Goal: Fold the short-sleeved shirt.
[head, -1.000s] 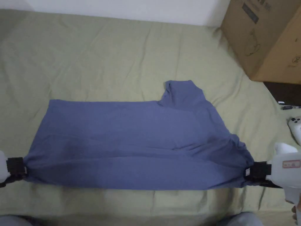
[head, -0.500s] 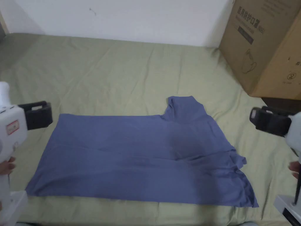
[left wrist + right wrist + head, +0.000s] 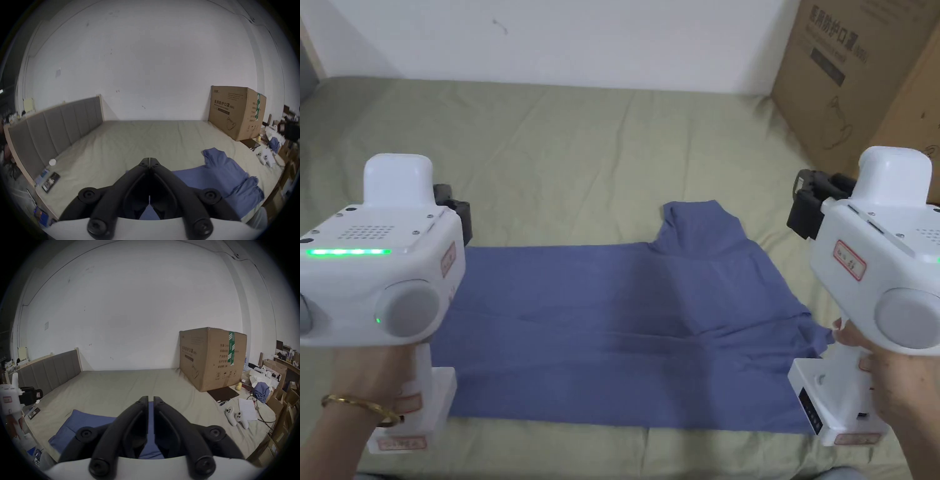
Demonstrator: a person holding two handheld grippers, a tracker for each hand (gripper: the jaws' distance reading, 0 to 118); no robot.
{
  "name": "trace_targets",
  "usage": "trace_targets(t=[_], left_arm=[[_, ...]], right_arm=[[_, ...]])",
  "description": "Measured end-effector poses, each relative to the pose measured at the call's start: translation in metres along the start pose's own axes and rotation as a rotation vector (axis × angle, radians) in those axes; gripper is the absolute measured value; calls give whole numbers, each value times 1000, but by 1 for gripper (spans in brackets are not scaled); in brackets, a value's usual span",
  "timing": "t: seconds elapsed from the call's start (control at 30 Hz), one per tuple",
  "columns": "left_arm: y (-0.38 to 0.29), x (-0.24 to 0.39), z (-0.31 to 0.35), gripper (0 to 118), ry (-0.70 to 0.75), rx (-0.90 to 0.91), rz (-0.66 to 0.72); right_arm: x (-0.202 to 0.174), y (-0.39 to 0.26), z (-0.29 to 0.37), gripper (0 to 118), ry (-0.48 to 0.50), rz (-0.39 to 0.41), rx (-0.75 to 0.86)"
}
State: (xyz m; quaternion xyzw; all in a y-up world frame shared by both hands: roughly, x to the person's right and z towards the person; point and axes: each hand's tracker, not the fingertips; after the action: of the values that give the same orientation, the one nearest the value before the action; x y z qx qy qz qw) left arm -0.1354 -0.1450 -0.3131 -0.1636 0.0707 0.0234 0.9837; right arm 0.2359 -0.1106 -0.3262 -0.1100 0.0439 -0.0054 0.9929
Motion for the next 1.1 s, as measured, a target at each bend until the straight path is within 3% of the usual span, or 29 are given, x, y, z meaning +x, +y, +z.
trace_targets(t=[0.3,0.4,0.43,0.5,0.53,0.73,0.93,1.0,1.03,1.07,1.1], left_arm=[[2,-20,-50,0,-5,-128,37],[16,-35,-94,1,11,-264,47],[19,-42,-111,20,6,-309,56],[22,-54,-151,88,-6,-431,82],[21,-58,-168,114,8,-487,79],[-7,-80,-262,114,52,-678,160],[-46,-90,-321,114,174,-812,82],[-54,-93,-329,100,179,-823,111],[-58,-94,-331,72,182,-831,140],[-60,-97,-333,61,182,-836,162],[-64,-98,-333,57,170,-848,173]], right_arm=[[0,-15,-32,0,31,-55,-94],[0,-19,-47,0,42,-60,-123],[-1,-19,-52,0,43,-62,-135],[-1,-21,-63,0,48,-69,-158],[-2,-22,-67,0,49,-68,-169],[1,-35,-102,0,40,-67,-227],[6,-51,-127,0,27,-48,-299],[11,-56,-131,0,16,-45,-315],[12,-58,-132,0,13,-43,-323],[14,-59,-134,0,10,-40,-331],[15,-60,-135,0,7,-35,-339]])
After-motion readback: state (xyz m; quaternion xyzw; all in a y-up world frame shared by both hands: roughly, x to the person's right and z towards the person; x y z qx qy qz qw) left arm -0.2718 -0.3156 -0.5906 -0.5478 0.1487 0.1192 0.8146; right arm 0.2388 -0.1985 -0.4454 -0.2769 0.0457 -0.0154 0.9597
